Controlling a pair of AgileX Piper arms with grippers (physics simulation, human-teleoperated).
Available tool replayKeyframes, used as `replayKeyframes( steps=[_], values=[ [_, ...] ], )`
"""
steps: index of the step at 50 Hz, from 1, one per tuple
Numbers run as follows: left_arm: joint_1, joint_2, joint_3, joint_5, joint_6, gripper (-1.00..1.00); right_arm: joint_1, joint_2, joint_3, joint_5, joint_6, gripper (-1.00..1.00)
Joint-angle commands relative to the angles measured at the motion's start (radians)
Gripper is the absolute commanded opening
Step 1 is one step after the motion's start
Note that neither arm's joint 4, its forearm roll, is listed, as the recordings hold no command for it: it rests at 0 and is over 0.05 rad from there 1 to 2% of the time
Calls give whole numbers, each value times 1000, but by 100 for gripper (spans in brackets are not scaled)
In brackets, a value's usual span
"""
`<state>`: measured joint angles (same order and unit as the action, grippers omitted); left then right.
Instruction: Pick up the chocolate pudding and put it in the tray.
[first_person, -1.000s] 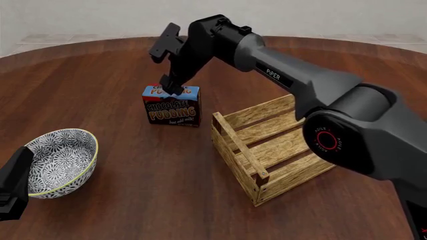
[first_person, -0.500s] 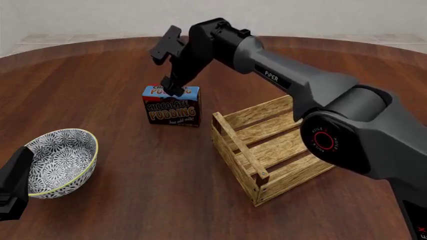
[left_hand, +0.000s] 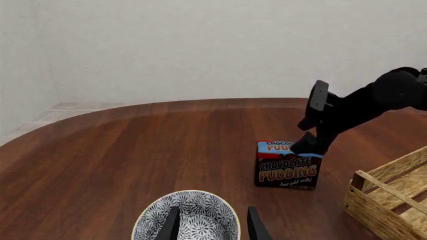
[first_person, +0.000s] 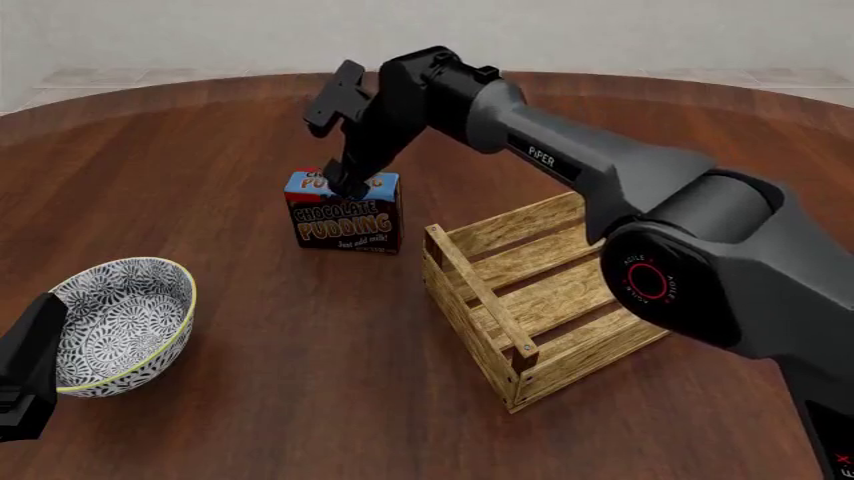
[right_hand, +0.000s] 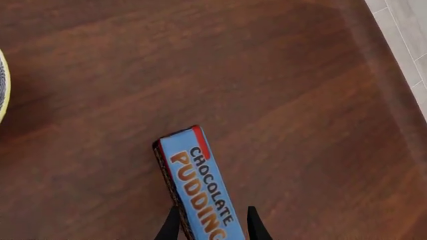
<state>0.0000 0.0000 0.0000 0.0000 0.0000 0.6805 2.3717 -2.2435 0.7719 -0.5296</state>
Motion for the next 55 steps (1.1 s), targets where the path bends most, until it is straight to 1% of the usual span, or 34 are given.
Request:
replayKeyframes(
  steps=[1, 12, 14, 24, 38, 48, 55],
  values=[
    [0, 0, 0, 0, 0, 100, -6, 8, -9, 11, -3, 100],
    [0, 0, 0, 0, 0, 100, -9, -12, 29, -1, -11, 100],
    [0, 0, 0, 0, 0, 100, -13, -7, 12, 11, -14, 100],
    [0, 0, 0, 0, 0, 100, -13, -12, 5, 26, -28, 100],
    [0, 0, 0, 0, 0, 100, -14, 0, -1, 21, -20, 100],
    [0, 0, 0, 0, 0, 100, -12, 5, 28, -5, -6, 100],
    [0, 0, 0, 0, 0, 100, -16, 14, 18, 1, -4, 100]
  ],
)
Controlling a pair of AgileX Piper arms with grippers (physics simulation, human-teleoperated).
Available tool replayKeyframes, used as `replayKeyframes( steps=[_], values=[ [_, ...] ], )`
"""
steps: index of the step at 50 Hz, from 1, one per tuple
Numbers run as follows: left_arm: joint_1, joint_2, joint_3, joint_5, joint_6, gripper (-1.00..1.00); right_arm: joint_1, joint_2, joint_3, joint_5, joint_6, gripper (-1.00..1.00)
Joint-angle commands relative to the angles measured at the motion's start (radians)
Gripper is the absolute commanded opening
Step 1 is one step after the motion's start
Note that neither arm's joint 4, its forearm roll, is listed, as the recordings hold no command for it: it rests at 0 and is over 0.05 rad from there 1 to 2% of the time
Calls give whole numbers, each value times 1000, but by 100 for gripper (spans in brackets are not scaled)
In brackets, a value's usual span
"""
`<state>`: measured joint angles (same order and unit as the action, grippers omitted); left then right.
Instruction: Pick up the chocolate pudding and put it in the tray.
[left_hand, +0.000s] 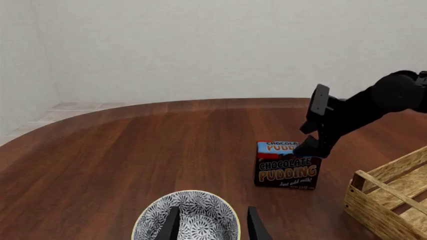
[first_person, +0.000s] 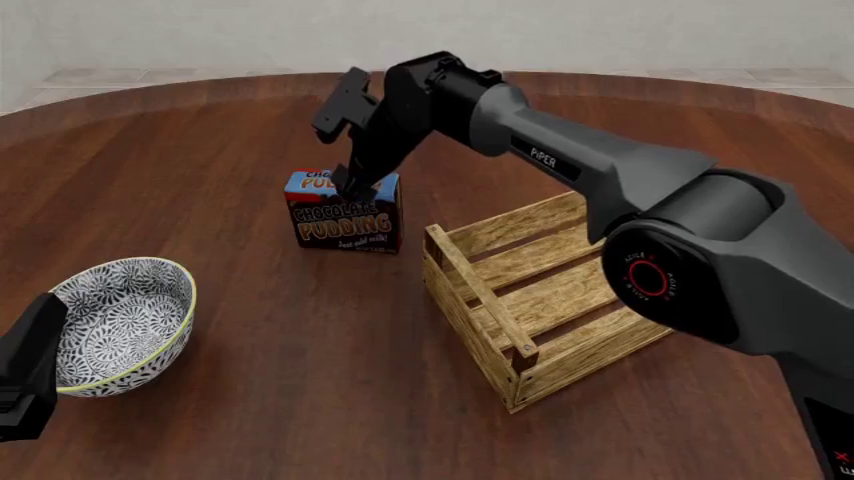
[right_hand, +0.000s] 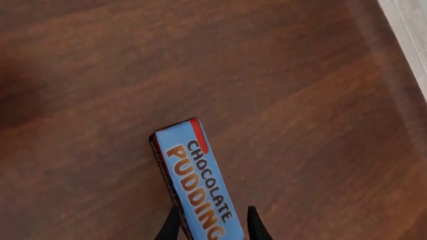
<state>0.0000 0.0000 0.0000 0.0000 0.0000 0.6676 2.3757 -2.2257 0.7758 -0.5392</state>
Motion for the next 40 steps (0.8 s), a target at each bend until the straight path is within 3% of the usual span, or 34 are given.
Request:
replayKeyframes(
  steps=[1, 40],
  values=[
    [0, 0, 0, 0, 0, 100, -2, 9, 1, -4, 8, 100],
    [0, 0, 0, 0, 0, 100, -1, 31, -7, -16, 26, 100]
  ],
)
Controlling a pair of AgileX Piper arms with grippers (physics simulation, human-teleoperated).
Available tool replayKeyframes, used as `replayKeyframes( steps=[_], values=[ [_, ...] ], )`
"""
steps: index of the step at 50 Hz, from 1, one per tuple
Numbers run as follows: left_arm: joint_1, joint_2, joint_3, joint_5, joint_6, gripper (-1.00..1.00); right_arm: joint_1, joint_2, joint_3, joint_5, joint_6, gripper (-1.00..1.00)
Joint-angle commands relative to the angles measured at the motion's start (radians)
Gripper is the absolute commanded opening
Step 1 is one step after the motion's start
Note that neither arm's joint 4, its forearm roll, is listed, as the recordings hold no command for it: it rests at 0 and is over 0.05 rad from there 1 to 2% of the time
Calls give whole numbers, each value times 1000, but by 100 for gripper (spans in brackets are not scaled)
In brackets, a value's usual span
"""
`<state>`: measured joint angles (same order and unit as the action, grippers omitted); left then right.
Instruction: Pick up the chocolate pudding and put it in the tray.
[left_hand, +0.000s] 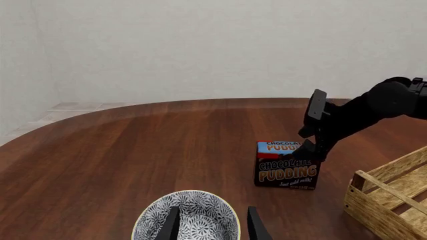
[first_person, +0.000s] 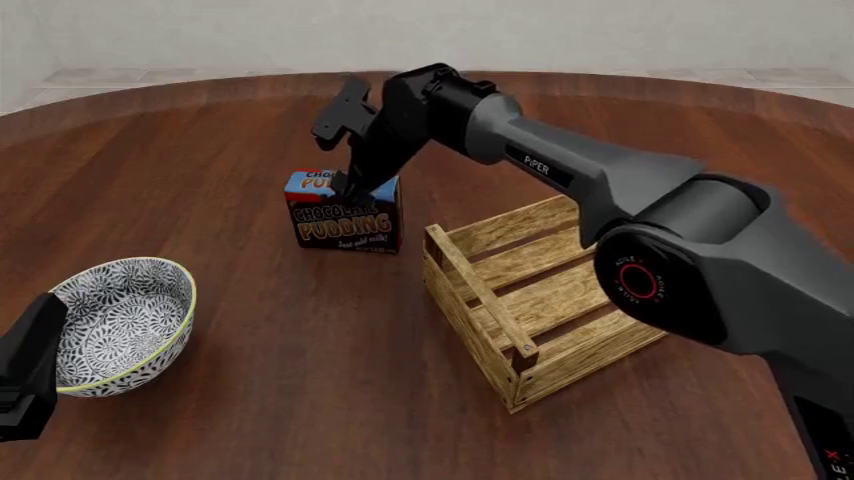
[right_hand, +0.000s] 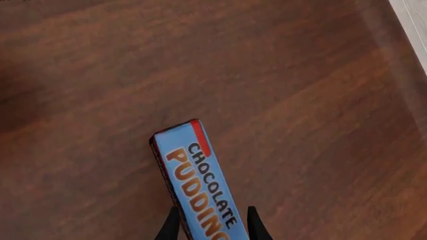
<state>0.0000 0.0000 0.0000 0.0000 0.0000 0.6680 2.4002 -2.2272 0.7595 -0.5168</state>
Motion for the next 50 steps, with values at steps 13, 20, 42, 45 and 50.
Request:
replayKeyframes(
  steps=[13, 20, 42, 45, 50],
  values=[
    [0, 0, 0, 0, 0, 100, 0, 31, -36, 11, 6, 100],
    [0, 0, 0, 0, 0, 100, 1, 43, -57, 19, 9, 100],
    [0, 0, 0, 0, 0, 100, 4, 84, -114, 41, 17, 100],
    [0, 0, 0, 0, 0, 100, 5, 87, -121, 45, 18, 100],
    [0, 0, 0, 0, 0, 100, 3, 104, -147, 55, 20, 100]
  ],
)
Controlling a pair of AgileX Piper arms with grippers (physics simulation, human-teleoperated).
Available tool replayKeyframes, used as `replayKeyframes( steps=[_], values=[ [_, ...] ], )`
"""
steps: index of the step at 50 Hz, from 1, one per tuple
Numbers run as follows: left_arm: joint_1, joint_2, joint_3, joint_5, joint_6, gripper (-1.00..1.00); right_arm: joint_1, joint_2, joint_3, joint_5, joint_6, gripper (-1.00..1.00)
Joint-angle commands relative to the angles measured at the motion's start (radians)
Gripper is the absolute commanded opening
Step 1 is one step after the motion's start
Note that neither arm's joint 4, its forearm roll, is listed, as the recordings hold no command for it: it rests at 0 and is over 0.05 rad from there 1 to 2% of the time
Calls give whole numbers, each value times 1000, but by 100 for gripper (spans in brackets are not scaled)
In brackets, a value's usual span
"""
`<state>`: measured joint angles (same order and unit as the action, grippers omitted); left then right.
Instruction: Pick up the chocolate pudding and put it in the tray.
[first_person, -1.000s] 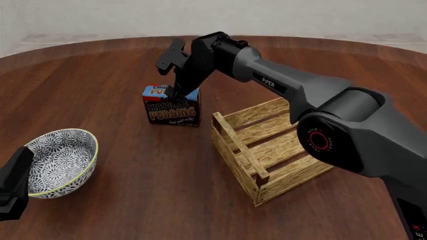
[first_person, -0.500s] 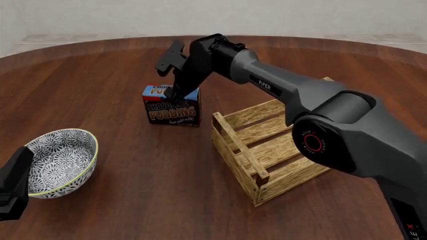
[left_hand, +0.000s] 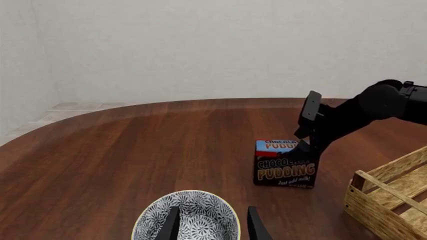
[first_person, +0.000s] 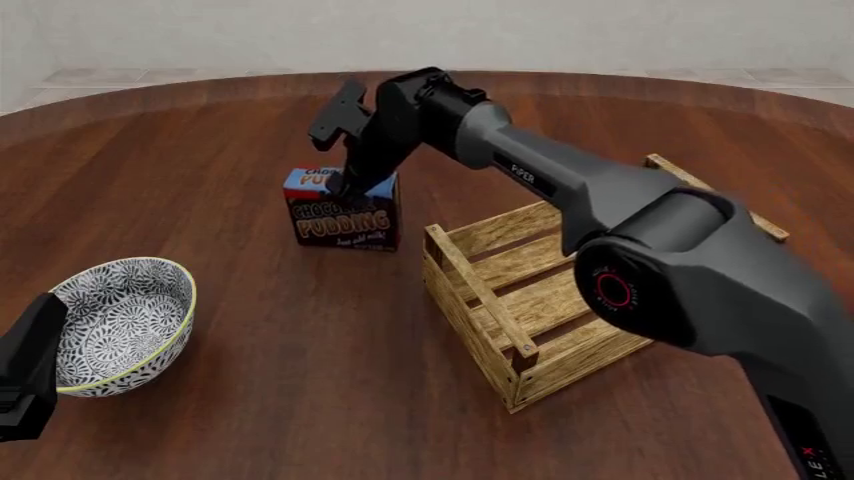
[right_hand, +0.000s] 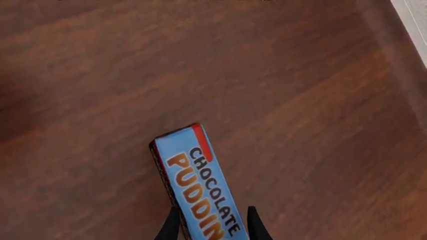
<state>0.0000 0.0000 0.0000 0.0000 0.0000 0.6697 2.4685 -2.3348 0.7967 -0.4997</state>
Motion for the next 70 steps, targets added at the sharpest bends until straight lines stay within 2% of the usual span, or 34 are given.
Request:
replayKeyframes(
  steps=[1, 6, 9, 10, 12, 13, 15, 18, 19, 20, 23, 24, 26, 30, 32, 36, 37, 42, 51, 56, 57, 62, 63, 65, 69, 70],
  values=[
    [0, 0, 0, 0, 0, 100, 1, 36, -41, 18, 3, 100],
    [0, 0, 0, 0, 0, 100, 1, 46, -59, 29, 4, 100],
    [0, 0, 0, 0, 0, 100, 11, 27, -23, 11, 9, 100],
    [0, 0, 0, 0, 0, 100, -1, 51, -72, 32, 11, -100],
    [0, 0, 0, 0, 0, 100, 4, 45, -58, 28, 11, -100],
    [0, 0, 0, 0, 0, 100, 25, -5, 41, -22, 15, -100],
    [0, 0, 0, 0, 0, 100, 40, -38, 103, -52, 23, -100],
    [0, 0, 0, 0, 0, 100, 40, -38, 103, -52, 23, -100],
    [0, 0, 0, 0, 0, 100, 60, -92, 185, -96, 33, -100],
    [0, 0, 0, 0, 0, 100, 66, -110, 214, -112, 35, -100],
    [0, 0, 0, 0, 0, 100, 66, -110, 214, -112, 35, -100],
    [0, 0, 0, 0, 0, 100, 102, -225, 368, -193, 46, -100],
    [0, 0, 0, 0, 0, 100, 96, -251, 397, -202, 23, -100],
    [0, 0, 0, 0, 0, 100, 116, -368, 494, -239, 13, -100],
    [0, 0, 0, 0, 0, 100, 72, -359, 448, -221, -10, -100],
    [0, 0, 0, 0, 0, 100, 45, -402, 473, -221, -40, -100],
    [0, 0, 0, 0, 0, 100, 57, -448, 520, -236, -46, -100],
    [0, 0, 0, 0, 0, 100, -2, -549, 570, -269, -78, -100],
    [0, 0, 0, 0, 0, 100, -59, -701, 708, -313, -126, -100],
    [0, 0, 0, 0, 0, 100, -91, -789, 754, -313, -152, -100],
    [0, 0, 0, 0, 0, 100, -123, -821, 766, -312, -172, -100],
    [0, 0, 0, 0, 0, 100, -136, -888, 810, -300, -197, -100],
    [0, 0, 0, 0, 0, 100, -157, -909, 828, -310, -218, -100],
    [0, 0, 0, 0, 0, 100, -154, -934, 837, -295, -214, -100],
    [0, 0, 0, 0, 0, 100, -182, -995, 891, -292, -252, -100],
    [0, 0, 0, 0, 0, 100, -186, -1003, 888, -284, -247, -100]
  ],
)
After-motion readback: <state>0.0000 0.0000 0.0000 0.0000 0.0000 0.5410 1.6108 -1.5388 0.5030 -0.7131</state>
